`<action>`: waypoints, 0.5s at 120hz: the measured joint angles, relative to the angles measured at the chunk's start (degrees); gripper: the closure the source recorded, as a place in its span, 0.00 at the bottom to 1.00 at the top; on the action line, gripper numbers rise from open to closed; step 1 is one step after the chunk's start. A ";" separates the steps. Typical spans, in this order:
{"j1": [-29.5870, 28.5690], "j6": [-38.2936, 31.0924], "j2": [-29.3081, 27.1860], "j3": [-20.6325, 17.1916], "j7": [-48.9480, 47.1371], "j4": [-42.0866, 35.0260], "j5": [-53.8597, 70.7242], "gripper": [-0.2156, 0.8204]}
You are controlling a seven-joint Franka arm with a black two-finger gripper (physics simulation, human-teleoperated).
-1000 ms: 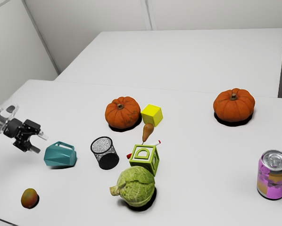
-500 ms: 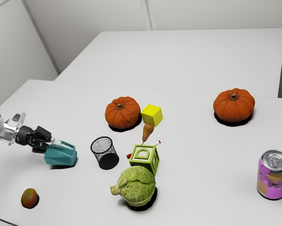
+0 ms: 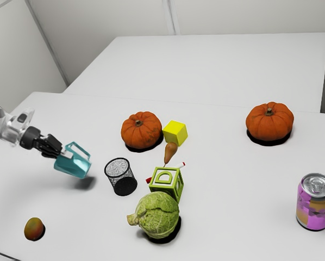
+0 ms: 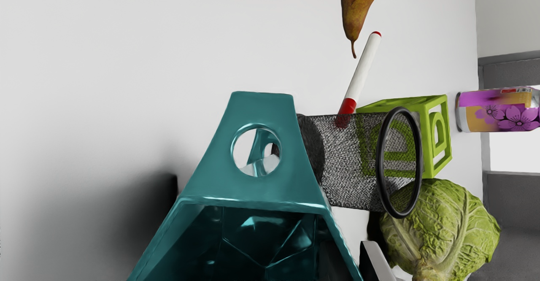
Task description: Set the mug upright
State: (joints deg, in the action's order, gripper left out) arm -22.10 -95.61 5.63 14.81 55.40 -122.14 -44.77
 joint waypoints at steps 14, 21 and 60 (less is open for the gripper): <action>2.21 -6.92 -2.35 -6.04 -3.55 1.46 13.10 0.95; 3.60 -10.00 -2.62 -8.62 -6.07 2.32 19.73 0.96; 4.95 -23.77 -2.70 -18.21 -21.14 -0.97 39.12 0.96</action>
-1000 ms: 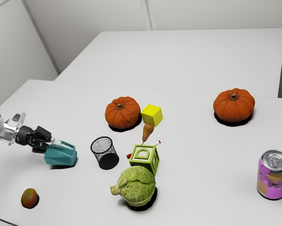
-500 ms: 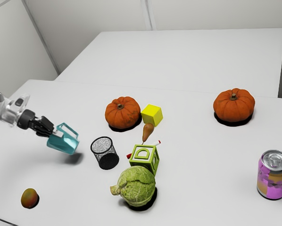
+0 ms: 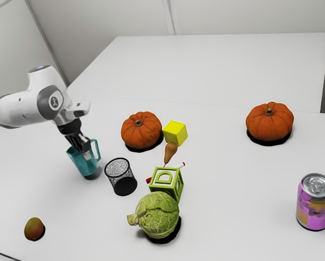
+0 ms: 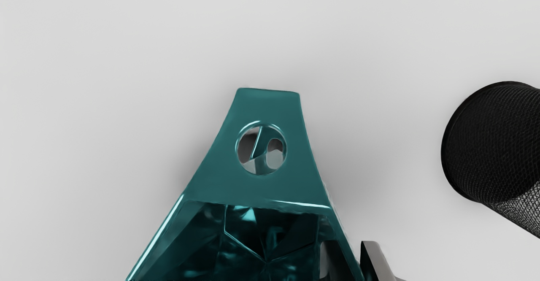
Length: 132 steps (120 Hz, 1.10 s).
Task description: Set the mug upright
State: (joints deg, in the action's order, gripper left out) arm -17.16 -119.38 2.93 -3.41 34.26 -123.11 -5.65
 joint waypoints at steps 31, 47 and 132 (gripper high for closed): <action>-1.93 -7.71 -0.34 -1.99 -9.27 -4.29 2.75 0.96; -1.28 -9.45 -0.13 -2.29 -12.77 -4.65 2.75 0.88; 8.84 17.34 3.45 1.14 -21.34 33.90 2.19 0.23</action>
State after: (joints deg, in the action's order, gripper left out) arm -8.32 -102.04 6.38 -2.27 12.93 -89.21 -3.46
